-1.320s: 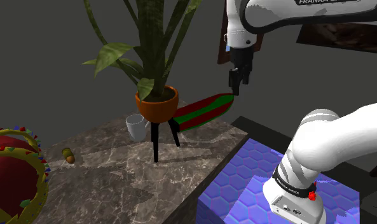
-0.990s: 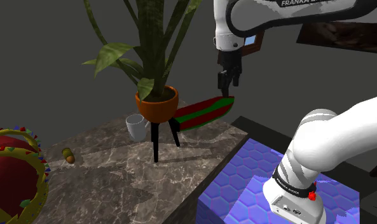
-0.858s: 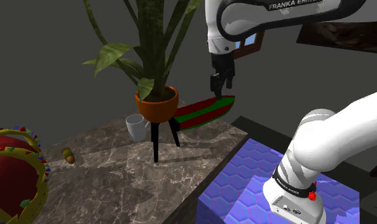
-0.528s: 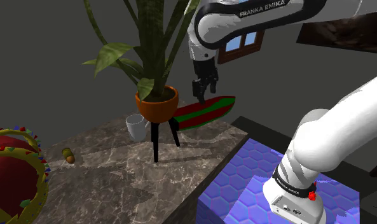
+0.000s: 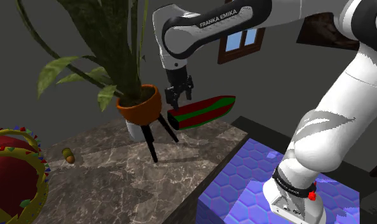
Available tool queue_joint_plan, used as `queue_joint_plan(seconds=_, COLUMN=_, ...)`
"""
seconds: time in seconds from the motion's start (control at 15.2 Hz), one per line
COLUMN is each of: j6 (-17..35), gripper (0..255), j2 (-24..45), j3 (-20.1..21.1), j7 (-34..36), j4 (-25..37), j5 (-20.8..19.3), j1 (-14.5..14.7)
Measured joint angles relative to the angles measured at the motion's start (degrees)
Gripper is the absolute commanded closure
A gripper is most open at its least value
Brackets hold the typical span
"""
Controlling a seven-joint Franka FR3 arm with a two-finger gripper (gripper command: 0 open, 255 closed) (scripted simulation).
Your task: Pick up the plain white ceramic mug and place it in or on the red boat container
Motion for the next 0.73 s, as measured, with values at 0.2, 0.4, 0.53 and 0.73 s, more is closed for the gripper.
queue_joint_plan(seconds=0.2, j6=1.03, gripper=0, j2=6.88, j3=1.22, j7=1.82, j4=5.53, j5=-0.73, j1=0.78)
queue_joint_plan(seconds=0.4, j6=1.41, gripper=0, j2=13.53, j3=2.1, j7=3.39, j4=11.45, j5=-1.74, j1=1.73)
queue_joint_plan(seconds=0.53, j6=0.9, gripper=0, j2=17.68, j3=2.61, j7=4.42, j4=15.9, j5=-2.41, j1=2.57)
queue_joint_plan(seconds=0.73, j6=1.15, gripper=0, j2=24.46, j3=3.18, j7=6.02, j4=22.13, j5=-3.64, j1=4.15)
